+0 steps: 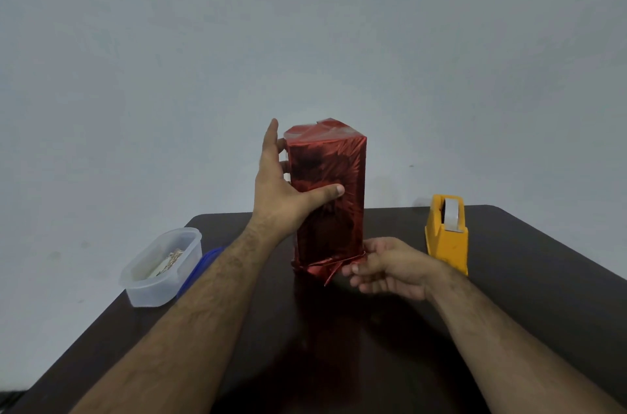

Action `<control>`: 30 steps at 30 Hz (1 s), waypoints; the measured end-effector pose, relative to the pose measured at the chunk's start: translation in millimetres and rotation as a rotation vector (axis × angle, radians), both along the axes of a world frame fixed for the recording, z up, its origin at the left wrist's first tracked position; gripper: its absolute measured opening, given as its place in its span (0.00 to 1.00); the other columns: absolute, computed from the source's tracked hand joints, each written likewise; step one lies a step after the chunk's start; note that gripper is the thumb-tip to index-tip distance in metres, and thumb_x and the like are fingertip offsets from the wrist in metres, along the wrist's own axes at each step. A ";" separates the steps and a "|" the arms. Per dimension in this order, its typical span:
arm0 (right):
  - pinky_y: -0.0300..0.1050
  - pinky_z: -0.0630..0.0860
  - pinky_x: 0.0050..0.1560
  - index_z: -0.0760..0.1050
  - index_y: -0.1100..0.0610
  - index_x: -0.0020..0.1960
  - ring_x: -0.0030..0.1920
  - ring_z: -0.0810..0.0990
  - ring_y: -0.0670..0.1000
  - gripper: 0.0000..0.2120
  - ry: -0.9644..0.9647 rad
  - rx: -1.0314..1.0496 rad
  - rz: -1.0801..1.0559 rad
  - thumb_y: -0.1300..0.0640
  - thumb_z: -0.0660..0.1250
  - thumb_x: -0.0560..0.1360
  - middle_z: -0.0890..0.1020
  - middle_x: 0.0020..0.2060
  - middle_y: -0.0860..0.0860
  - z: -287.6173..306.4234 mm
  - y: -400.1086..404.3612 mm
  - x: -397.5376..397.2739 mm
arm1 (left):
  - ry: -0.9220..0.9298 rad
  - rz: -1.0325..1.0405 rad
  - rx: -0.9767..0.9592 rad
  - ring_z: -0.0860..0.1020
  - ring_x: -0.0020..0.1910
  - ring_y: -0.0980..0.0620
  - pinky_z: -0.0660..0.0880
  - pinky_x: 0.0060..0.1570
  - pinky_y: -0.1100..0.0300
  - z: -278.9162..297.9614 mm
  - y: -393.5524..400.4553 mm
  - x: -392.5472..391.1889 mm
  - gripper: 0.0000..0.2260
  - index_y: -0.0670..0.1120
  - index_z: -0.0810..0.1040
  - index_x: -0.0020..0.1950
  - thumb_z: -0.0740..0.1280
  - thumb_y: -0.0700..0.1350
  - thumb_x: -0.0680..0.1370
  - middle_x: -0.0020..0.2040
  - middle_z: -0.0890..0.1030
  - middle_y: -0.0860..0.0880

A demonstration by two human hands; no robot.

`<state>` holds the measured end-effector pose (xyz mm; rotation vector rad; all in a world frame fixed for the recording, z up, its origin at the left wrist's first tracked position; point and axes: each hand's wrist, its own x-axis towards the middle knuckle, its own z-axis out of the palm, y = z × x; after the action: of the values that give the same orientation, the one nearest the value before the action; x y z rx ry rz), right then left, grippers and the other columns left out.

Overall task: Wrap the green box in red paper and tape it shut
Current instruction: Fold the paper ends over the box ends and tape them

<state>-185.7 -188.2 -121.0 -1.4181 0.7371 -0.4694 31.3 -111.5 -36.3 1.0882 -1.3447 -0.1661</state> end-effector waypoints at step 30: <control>0.39 0.79 0.50 0.78 0.52 0.64 0.58 0.81 0.47 0.19 0.080 -0.623 -0.742 0.69 0.66 0.78 0.82 0.54 0.45 -4.4 -12.9 7.5 | 0.010 -0.119 0.192 0.74 0.54 0.82 0.74 0.48 0.78 -45.6 6.1 0.5 0.61 0.54 0.47 0.87 0.86 0.43 0.67 0.69 0.70 0.67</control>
<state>-178.2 -201.0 -125.4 -1.7082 1.2549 -1.3096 31.8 -105.4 -81.9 1.1652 -1.4068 -0.3944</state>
